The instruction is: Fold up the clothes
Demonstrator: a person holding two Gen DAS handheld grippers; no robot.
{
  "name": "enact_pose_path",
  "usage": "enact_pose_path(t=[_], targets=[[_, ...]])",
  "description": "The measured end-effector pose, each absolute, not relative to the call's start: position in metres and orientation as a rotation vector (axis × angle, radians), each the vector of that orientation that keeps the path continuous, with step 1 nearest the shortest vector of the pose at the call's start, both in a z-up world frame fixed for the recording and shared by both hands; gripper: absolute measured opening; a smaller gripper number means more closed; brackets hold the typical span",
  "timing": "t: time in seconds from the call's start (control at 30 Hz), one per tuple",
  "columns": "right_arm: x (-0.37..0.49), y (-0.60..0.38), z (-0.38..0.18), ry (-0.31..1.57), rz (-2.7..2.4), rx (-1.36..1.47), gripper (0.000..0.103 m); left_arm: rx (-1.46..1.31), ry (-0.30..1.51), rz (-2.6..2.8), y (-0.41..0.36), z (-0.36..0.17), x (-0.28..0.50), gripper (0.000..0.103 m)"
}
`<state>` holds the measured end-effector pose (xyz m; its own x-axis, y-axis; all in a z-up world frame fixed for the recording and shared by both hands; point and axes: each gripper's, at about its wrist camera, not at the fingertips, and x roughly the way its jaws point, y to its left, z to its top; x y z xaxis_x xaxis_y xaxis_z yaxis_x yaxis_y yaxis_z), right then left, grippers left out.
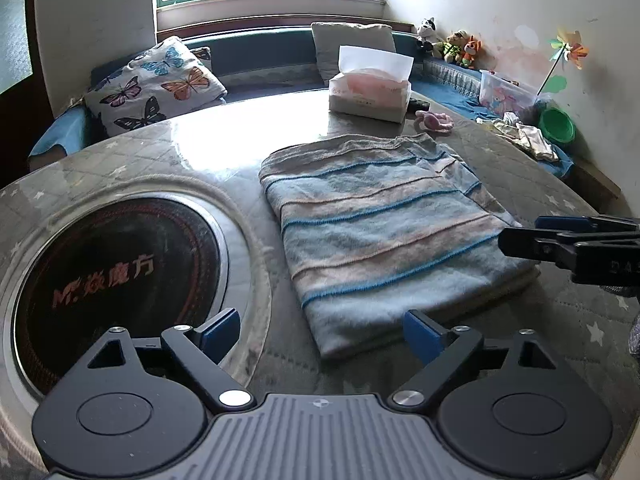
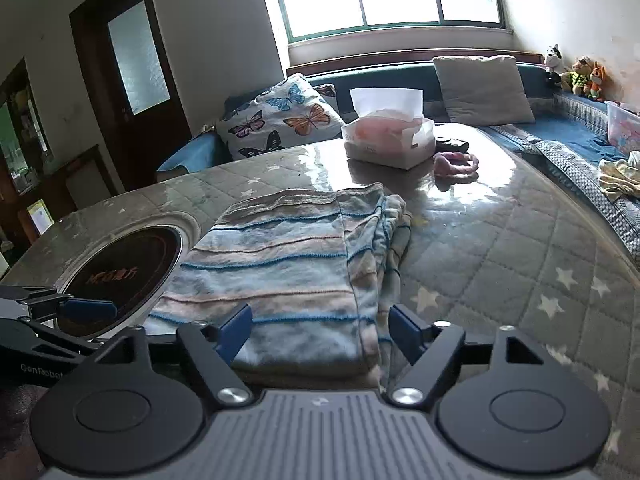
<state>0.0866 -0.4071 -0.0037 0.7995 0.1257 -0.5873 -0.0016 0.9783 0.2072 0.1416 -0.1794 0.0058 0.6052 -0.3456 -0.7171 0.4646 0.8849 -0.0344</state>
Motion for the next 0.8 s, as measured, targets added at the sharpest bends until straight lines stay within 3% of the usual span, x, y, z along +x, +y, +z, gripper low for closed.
enact_pose_path(t=[0.27, 0.4, 0.8], targets=[[0.063, -0.402, -0.006, 0.653, 0.034, 0.204, 0.098, 0.152, 0.769, -0.472, -0.171, 0.009, 0.119, 0.102], [0.052, -0.396, -0.007, 0.652, 0.019, 0.18, 0.103, 0.143, 0.767, -0.479, -0.169, 0.01, 0.11, 0.103], [0.036, -0.39, -0.013, 0.664, -0.012, 0.196, 0.103, 0.136, 0.804, -0.457, -0.168, 0.006, 0.097, 0.103]])
